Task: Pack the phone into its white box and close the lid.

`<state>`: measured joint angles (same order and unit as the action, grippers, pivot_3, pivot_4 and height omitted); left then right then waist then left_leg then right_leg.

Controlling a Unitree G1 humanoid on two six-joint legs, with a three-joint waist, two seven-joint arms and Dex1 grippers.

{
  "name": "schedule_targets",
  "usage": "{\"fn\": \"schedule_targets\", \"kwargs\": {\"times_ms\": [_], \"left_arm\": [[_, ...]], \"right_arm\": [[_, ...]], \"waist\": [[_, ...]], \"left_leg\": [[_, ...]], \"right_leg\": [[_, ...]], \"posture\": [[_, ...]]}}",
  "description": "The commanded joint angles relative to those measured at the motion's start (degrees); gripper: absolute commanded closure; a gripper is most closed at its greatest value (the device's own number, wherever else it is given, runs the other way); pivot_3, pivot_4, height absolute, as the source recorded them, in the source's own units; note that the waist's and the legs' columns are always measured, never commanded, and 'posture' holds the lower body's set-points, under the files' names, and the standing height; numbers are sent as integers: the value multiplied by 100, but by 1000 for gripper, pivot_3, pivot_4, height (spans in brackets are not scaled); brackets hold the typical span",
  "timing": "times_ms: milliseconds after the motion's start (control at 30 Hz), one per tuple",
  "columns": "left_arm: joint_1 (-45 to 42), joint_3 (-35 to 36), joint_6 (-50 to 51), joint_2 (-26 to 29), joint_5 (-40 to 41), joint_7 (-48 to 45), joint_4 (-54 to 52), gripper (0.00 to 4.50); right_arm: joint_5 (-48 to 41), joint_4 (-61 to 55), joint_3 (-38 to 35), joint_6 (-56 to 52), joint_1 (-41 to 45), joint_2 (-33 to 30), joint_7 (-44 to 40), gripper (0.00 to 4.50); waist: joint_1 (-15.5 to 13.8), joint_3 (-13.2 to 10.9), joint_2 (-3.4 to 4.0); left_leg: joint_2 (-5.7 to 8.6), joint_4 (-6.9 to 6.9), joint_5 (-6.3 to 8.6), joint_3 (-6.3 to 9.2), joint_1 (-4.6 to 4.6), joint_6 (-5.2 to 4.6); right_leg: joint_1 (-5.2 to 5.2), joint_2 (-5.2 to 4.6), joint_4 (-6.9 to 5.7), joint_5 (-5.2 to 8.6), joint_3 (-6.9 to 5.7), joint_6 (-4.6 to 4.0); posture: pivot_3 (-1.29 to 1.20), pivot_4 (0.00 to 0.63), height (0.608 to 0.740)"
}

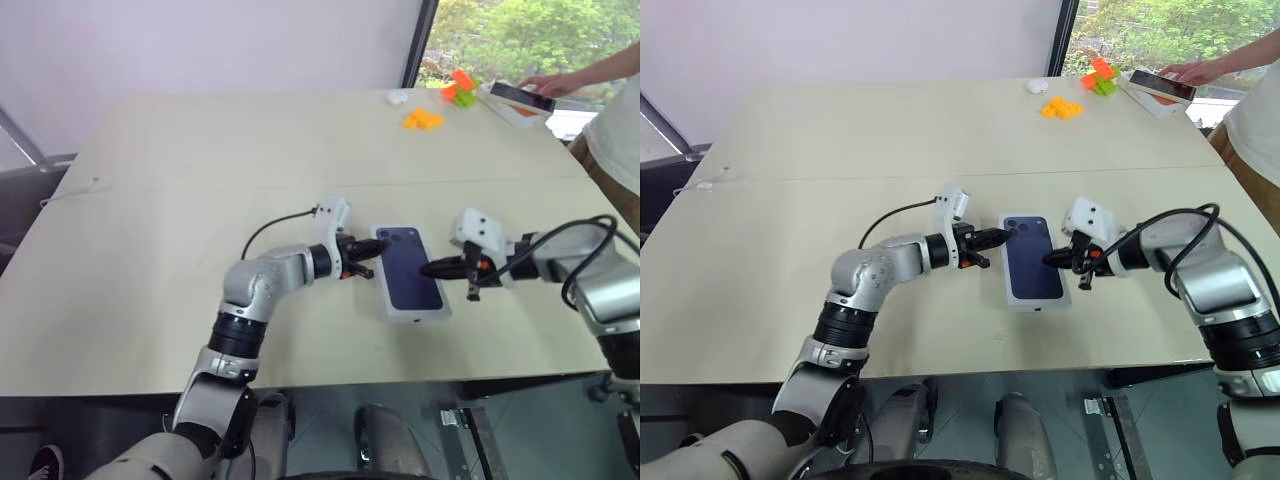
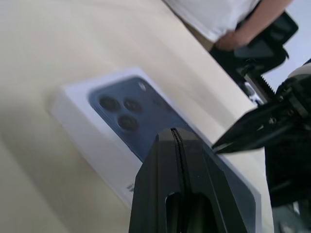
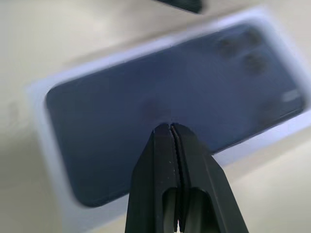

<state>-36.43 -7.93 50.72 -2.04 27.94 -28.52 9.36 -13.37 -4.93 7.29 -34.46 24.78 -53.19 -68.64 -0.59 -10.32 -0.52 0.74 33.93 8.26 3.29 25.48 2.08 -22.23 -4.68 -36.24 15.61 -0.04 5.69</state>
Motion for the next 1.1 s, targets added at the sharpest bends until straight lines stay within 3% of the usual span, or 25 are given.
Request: {"fn": "schedule_targets", "kwargs": {"times_ms": [33, 267, 467, 600, 700, 867, 933, 1100], "left_arm": [[12, -367, -216, 19, -275, -163, 144, 4500], [12, -235, -368, 249, -496, -107, 332, 4500], [-120, 383, -280, 310, -188, 136, -239, 4500], [46, 531, 1, 865, -101, 34, -1224, 4500], [415, 622, 137, 1811, 101, -533, -2070, 3638], [1447, 1479, -20, 3308, 751, -1635, -3004, 1145], [1916, 1769, -345, 3663, 773, -1919, -3140, 182], [2995, 2216, -1050, 4345, 607, -2440, -3290, 42]], "right_arm": [[130, -176, 45, 80, -74, 57, 226, 4456], [274, -419, 179, 275, -444, 184, 488, 4456], [-130, 87, -388, 238, 449, 702, 777, 4456], [-299, 686, -657, 398, 950, 778, 772, 4456], [-414, 1009, -709, 610, 1079, 683, 369, 3582], [-432, 1169, -987, 2345, 778, 595, -272, 1083], [-497, 1271, -1046, 2598, 740, 525, -503, 68], [-728, 1436, -1172, 2531, 703, 293, -929, 0]], "waist": [[10, 0, 0], [22, 8, 1], [109, 3, 3], [114, -1, 1], [124, 0, 2], [134, -5, 7], [138, -6, 10], [123, -8, 14]], "left_leg": [[-1, 0, 0, 0, -2, 0], [-10, 0, 1, 3, -15, 1], [-16, 6, -1, 3, -12, 1], [-14, 1, -2, 4, 0, 1], [-13, -15, -1, 3, -3, 1], [-15, -43, -1, -1, -5, 1], [-18, -46, -1, -4, -8, 1], [-35, -32, 1, -16, -10, 5]], "right_leg": [[0, 0, -2, -1, 1, 1], [11, 5, -3, -1, -1, -1], [7, 9, -5, -9, -1, -11], [-6, 9, -7, -11, 0, 1], [-7, 9, -6, -13, -1, 23], [-22, 9, -4, -8, 0, 16], [-19, 8, -1, -3, 0, 7], [-12, -6, 7, -4, 10, -2]], "posture": [[0, 150, 740], [0, 150, 740], [0, 150, 740], [0, 150, 740], [0, 150, 740], [0, 150, 740], [0, 150, 740], [0, 150, 740]]}}
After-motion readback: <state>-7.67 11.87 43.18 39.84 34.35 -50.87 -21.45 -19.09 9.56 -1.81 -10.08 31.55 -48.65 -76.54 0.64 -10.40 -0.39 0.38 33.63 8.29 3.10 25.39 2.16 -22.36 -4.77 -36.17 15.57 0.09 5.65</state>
